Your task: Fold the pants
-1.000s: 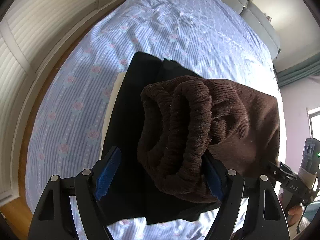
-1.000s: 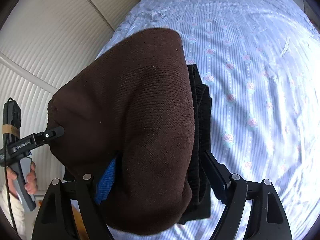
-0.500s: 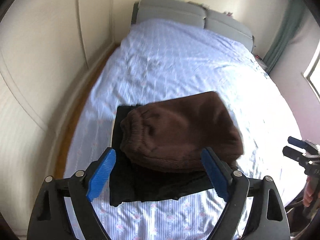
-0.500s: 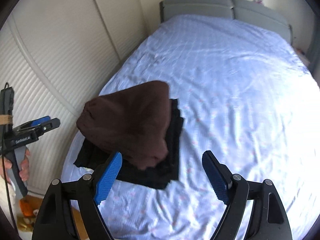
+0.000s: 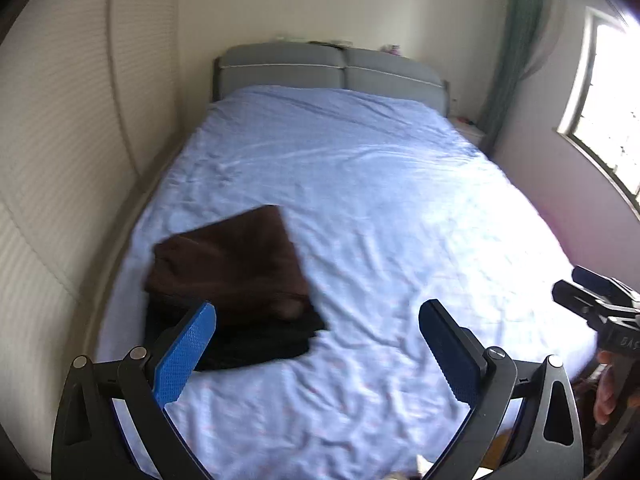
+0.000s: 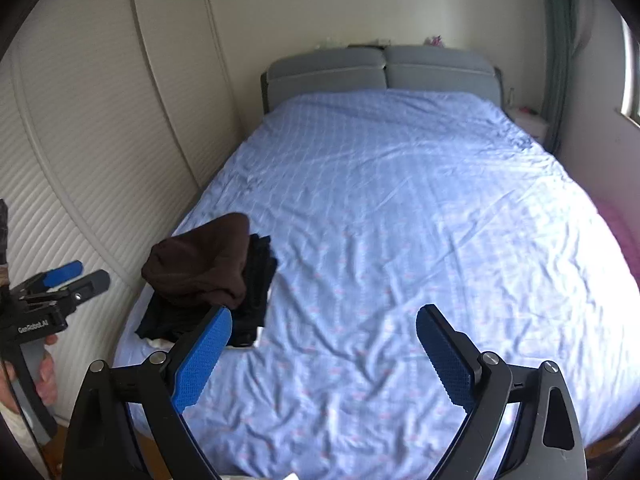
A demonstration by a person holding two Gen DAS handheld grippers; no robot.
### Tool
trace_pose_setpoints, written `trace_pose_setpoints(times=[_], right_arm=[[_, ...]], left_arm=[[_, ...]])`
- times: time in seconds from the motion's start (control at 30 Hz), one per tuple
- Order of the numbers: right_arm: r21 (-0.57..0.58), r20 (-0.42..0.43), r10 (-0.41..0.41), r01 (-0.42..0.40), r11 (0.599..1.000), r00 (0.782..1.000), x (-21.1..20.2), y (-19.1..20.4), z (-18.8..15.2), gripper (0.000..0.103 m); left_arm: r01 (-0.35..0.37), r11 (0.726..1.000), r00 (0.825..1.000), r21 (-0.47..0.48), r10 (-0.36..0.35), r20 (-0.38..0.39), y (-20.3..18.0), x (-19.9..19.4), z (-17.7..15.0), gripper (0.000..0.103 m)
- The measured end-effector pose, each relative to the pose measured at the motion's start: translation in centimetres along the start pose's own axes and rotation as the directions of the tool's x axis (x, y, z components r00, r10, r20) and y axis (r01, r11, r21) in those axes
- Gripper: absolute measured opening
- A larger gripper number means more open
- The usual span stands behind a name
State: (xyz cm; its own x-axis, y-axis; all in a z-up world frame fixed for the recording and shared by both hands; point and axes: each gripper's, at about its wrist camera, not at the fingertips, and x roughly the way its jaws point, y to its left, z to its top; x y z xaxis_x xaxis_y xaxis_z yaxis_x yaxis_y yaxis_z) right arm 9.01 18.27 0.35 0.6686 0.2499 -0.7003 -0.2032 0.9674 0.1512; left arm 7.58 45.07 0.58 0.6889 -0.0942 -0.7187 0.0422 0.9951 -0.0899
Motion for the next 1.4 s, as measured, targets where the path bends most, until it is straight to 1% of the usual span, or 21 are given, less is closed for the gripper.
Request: trace_pose_setpoints(times=[0.03,0.17,0.33,0.47,0.57,0.7,0.83,1.0,1.2,1.4], right_arm=[[0.001,0.013,-0.001,0.001,1.000,1.000,-1.3,-1.0,-0.3,0.095],[0.010,0.031,-0.009,0.008,1.000,0.999,-4.6,-4.1,-1.6,0.095],[0.019,0.050,-0.024,0.023,1.000,0.998,-8.5,-8.6,-3.3,0.095],[0.019,0.051,-0.035,0.034,0.999,0.998,-11.1,-12.2,-4.5,0.095],[0.023,0.045,-0.035,0.034,0.999,0.998,-12.4,-14.2,-5.0,0.095],[0.026,0.058,-0.037,0.036,0.999,0.998,-14.2,-16.3,-5.7,0.095],[0.036,0.085,-0.049,0.046,0.998,0.995,-15.8,-17.7,-6.0,0.095],[0.038,0.111,-0.069,0.065,0.997,0.991,-16.8,-18.7,-6.1,0.095],[0.060,0.122,-0.083,0.076,0.995,0.989,-17.2,-19.4,-6.4,0.095],[0.066,0.123,-0.086,0.079,0.995,0.989,-17.2,-19.9,-6.2,0.095]], left_arm=[[0.015,1.000,1.000,0.008,-0.015,0.006,-1.7,-0.6,-0.2,0.103],[0.013,0.999,0.999,0.032,-0.014,0.035,-7.2,-2.4,-1.2,0.103],[-0.014,0.997,0.996,0.070,0.008,0.087,-13.4,-4.1,-2.6,0.103],[-0.001,0.998,0.996,0.064,-0.005,0.090,-17.6,-4.6,-3.5,0.103],[0.005,0.998,0.996,0.063,-0.011,0.093,-20.5,-4.9,-4.1,0.103],[0.015,0.997,0.995,0.078,-0.022,0.099,-23.6,-5.4,-4.3,0.103],[0.011,0.994,0.993,0.106,-0.023,0.112,-25.7,-6.0,-4.4,0.103],[0.003,0.990,0.990,0.138,-0.022,0.138,-27.3,-6.8,-4.0,0.103],[0.025,0.990,0.989,0.141,-0.045,0.141,-28.0,-6.9,-3.4,0.103],[0.021,0.987,0.989,0.159,-0.044,0.138,-28.6,-6.5,-3.1,0.103]])
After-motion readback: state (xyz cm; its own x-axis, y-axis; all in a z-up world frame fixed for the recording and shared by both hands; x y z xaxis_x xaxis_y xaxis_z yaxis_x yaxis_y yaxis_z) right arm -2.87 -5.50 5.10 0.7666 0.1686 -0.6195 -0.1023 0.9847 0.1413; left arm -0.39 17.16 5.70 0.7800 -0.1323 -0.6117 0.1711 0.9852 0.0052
